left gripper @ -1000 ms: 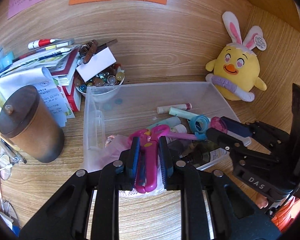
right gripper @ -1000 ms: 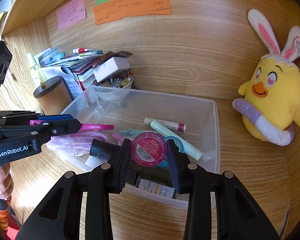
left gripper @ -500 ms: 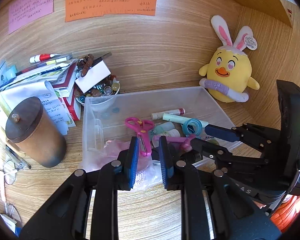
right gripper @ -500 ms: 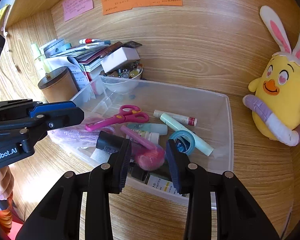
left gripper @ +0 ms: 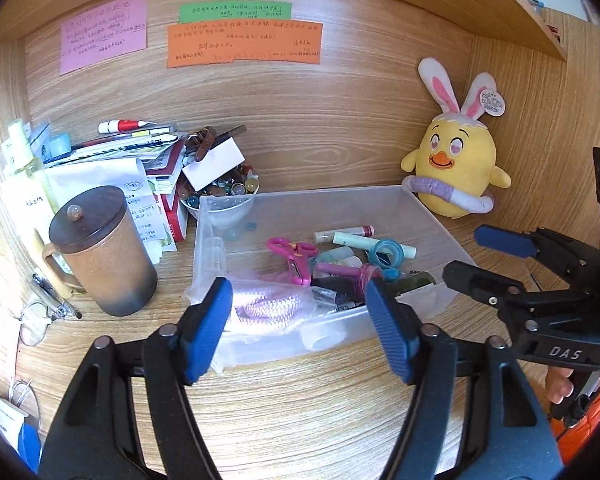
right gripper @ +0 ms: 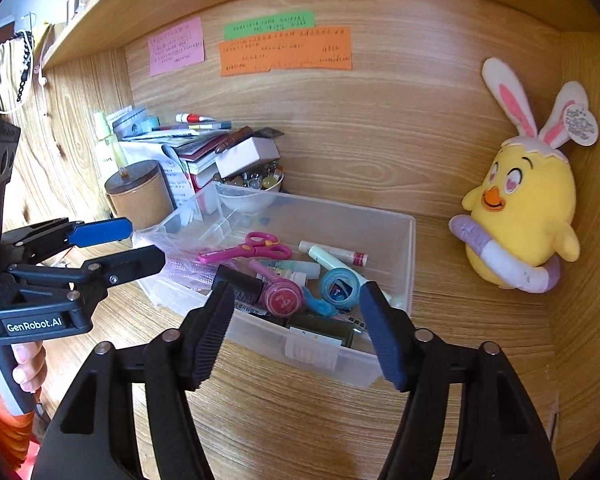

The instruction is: Organize objects

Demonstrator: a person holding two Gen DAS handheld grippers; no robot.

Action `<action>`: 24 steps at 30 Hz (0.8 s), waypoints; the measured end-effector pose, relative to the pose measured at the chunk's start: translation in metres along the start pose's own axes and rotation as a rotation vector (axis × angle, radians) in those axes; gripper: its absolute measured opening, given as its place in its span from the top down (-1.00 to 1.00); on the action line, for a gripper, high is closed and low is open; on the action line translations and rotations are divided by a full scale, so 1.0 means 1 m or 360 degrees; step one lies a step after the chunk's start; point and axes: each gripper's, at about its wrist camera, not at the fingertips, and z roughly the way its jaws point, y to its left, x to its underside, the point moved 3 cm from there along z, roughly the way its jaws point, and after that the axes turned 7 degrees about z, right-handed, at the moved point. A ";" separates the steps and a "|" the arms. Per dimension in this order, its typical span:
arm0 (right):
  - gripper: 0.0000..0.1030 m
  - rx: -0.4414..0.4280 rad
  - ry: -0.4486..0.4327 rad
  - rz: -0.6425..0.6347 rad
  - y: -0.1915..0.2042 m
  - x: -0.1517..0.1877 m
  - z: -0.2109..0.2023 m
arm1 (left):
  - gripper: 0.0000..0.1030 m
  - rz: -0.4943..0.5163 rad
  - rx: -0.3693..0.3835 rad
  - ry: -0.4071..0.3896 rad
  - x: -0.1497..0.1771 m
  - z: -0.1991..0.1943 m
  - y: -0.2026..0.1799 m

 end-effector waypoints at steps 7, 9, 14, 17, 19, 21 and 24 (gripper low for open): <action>-0.60 0.0057 -0.0013 -0.0045 0.002 0.015 -0.008 | -0.73 -0.0003 -0.0025 -0.0020 0.015 -0.005 -0.003; -0.60 0.0055 0.0002 -0.0043 0.002 0.019 -0.006 | -0.74 -0.0010 -0.0022 -0.0014 0.018 -0.005 -0.004; -0.61 0.0045 0.0032 -0.0022 0.002 0.028 -0.003 | -0.74 -0.0021 -0.0013 0.0003 0.027 -0.003 -0.005; -0.61 0.0038 0.0041 -0.0010 0.002 0.030 -0.002 | -0.74 -0.0028 -0.0009 0.0013 0.031 -0.001 -0.004; -0.61 0.0039 0.0044 -0.0003 0.001 0.032 -0.002 | -0.74 -0.0032 -0.0009 0.0017 0.032 -0.001 -0.004; -0.61 0.0036 0.0049 0.0004 0.001 0.032 -0.001 | -0.74 -0.0036 -0.0005 0.0020 0.033 0.000 -0.003; -0.61 0.0035 0.0054 0.0008 0.000 0.033 -0.001 | -0.74 -0.0037 -0.0008 0.0025 0.034 0.001 -0.004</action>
